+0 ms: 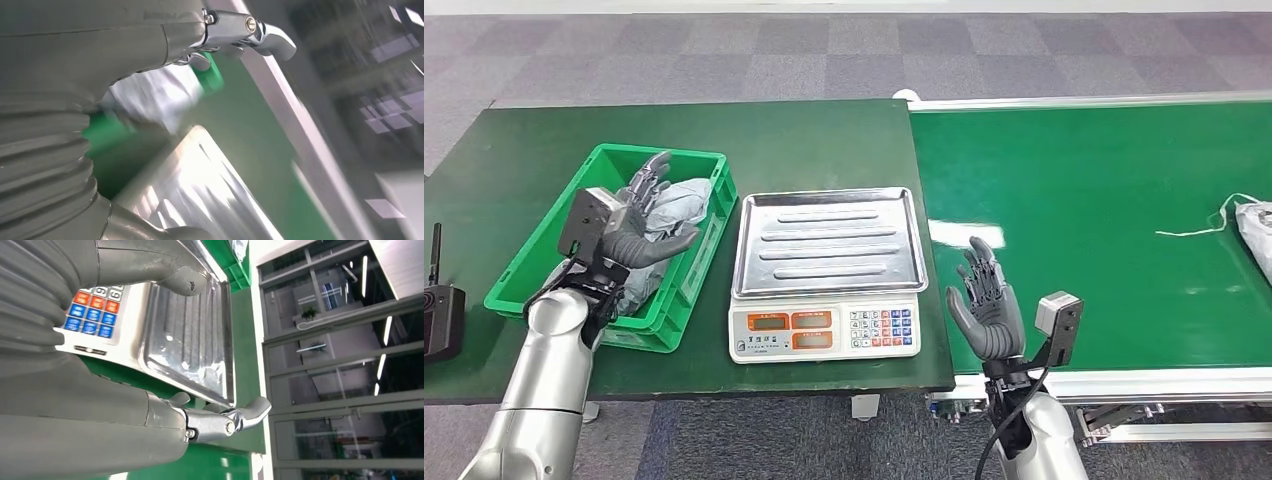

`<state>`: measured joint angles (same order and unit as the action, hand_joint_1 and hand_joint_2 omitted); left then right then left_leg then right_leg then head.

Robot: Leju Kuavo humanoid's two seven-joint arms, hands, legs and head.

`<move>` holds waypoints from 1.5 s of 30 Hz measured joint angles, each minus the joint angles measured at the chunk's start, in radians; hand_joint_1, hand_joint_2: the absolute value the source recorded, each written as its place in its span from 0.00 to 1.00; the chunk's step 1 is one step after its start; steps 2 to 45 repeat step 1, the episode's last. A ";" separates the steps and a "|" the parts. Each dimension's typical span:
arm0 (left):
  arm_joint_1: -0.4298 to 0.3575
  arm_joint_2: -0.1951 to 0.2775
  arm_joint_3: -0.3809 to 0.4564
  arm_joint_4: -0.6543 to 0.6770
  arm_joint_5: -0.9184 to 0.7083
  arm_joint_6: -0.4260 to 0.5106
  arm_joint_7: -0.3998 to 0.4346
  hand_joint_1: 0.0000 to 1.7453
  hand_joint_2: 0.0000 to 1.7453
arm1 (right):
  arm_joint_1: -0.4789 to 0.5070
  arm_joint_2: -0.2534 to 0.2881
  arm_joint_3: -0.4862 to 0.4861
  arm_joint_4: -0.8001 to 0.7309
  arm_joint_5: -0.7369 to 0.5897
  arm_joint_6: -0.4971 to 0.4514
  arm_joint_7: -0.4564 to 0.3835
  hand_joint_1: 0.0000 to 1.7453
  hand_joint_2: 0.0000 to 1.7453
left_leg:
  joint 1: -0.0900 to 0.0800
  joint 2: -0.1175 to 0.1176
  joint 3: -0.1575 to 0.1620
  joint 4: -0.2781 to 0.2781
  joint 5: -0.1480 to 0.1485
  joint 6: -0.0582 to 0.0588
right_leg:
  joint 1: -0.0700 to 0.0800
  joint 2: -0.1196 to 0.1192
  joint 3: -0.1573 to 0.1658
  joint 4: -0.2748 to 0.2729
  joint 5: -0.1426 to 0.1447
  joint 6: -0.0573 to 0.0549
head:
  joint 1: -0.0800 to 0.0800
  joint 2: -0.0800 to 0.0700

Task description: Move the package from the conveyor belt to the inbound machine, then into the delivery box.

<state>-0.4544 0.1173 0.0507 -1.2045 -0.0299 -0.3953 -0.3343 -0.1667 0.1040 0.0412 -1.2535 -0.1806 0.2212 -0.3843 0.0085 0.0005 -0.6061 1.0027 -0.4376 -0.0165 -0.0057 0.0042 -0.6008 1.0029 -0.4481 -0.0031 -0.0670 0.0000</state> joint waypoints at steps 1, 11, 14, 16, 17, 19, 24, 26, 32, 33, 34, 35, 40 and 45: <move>0.000 0.000 -0.001 -0.001 0.038 -0.027 0.004 0.00 1.00 | -0.005 0.000 0.002 0.002 0.004 0.000 0.000 0.00 1.00 | 0.000 0.000 0.000 0.000 0.000 0.000 | 0.000 0.000 0.000 0.000 0.000 0.000 | 0.000 0.000; 0.000 0.000 -0.001 -0.001 0.038 -0.027 0.004 0.00 1.00 | -0.005 0.000 0.002 0.002 0.004 0.000 0.000 0.00 1.00 | 0.000 0.000 0.000 0.000 0.000 0.000 | 0.000 0.000 0.000 0.000 0.000 0.000 | 0.000 0.000; 0.000 0.000 -0.001 -0.001 0.038 -0.027 0.004 0.00 1.00 | -0.005 0.000 0.002 0.002 0.004 0.000 0.000 0.00 1.00 | 0.000 0.000 0.000 0.000 0.000 0.000 | 0.000 0.000 0.000 0.000 0.000 0.000 | 0.000 0.000; 0.000 0.000 -0.001 -0.001 0.038 -0.027 0.004 0.00 1.00 | -0.005 0.000 0.002 0.002 0.004 0.000 0.000 0.00 1.00 | 0.000 0.000 0.000 0.000 0.000 0.000 | 0.000 0.000 0.000 0.000 0.000 0.000 | 0.000 0.000; 0.000 0.000 -0.001 -0.001 0.038 -0.027 0.004 0.00 1.00 | -0.005 0.000 0.002 0.002 0.004 0.000 0.000 0.00 1.00 | 0.000 0.000 0.000 0.000 0.000 0.000 | 0.000 0.000 0.000 0.000 0.000 0.000 | 0.000 0.000; 0.000 0.000 -0.001 -0.001 0.038 -0.027 0.004 0.00 1.00 | -0.005 0.000 0.002 0.002 0.004 0.000 0.000 0.00 1.00 | 0.000 0.000 0.000 0.000 0.000 0.000 | 0.000 0.000 0.000 0.000 0.000 0.000 | 0.000 0.000; 0.000 0.000 -0.001 -0.001 0.038 -0.027 0.004 0.00 1.00 | -0.005 0.000 0.002 0.002 0.004 0.000 0.000 0.00 1.00 | 0.000 0.000 0.000 0.000 0.000 0.000 | 0.000 0.000 0.000 0.000 0.000 0.000 | 0.000 0.000; 0.000 0.000 -0.001 -0.001 0.038 -0.027 0.004 0.00 1.00 | -0.005 0.000 0.002 0.002 0.004 0.000 0.000 0.00 1.00 | 0.000 0.000 0.000 0.000 0.000 0.000 | 0.000 0.000 0.000 0.000 0.000 0.000 | 0.000 0.000; 0.000 0.000 -0.001 -0.001 0.038 -0.027 0.004 0.00 1.00 | -0.005 0.000 0.002 0.002 0.004 0.000 0.000 0.00 1.00 | 0.000 0.000 0.000 0.000 0.000 0.000 | 0.000 0.000 0.000 0.000 0.000 0.000 | 0.000 0.000; 0.000 0.000 -0.001 -0.001 0.038 -0.027 0.004 0.00 1.00 | -0.005 0.000 0.002 0.002 0.004 0.000 0.000 0.00 1.00 | 0.000 0.000 0.000 0.000 0.000 0.000 | 0.000 0.000 0.000 0.000 0.000 0.000 | 0.000 0.000; 0.000 0.000 -0.001 -0.001 0.038 -0.027 0.004 0.00 1.00 | -0.005 0.000 0.002 0.002 0.004 0.000 0.000 0.00 1.00 | 0.000 0.000 0.000 0.000 0.000 0.000 | 0.000 0.000 0.000 0.000 0.000 0.000 | 0.000 0.000; 0.000 0.000 -0.001 -0.001 0.038 -0.027 0.004 0.00 1.00 | -0.005 0.000 0.002 0.002 0.004 0.000 0.000 0.00 1.00 | 0.000 0.000 0.000 0.000 0.000 0.000 | 0.000 0.000 0.000 0.000 0.000 0.000 | 0.000 0.000; 0.000 0.000 -0.001 -0.001 0.038 -0.027 0.004 0.00 1.00 | -0.005 0.000 0.002 0.002 0.004 0.000 0.000 0.00 1.00 | 0.000 0.000 0.000 0.000 0.000 0.000 | 0.000 0.000 0.000 0.000 0.000 0.000 | 0.000 0.000; 0.000 0.000 -0.001 -0.001 0.038 -0.027 0.004 0.00 1.00 | -0.005 0.000 0.002 0.002 0.004 0.000 0.000 0.00 1.00 | 0.000 0.000 0.000 0.000 0.000 0.000 | 0.000 0.000 0.000 0.000 0.000 0.000 | 0.000 0.000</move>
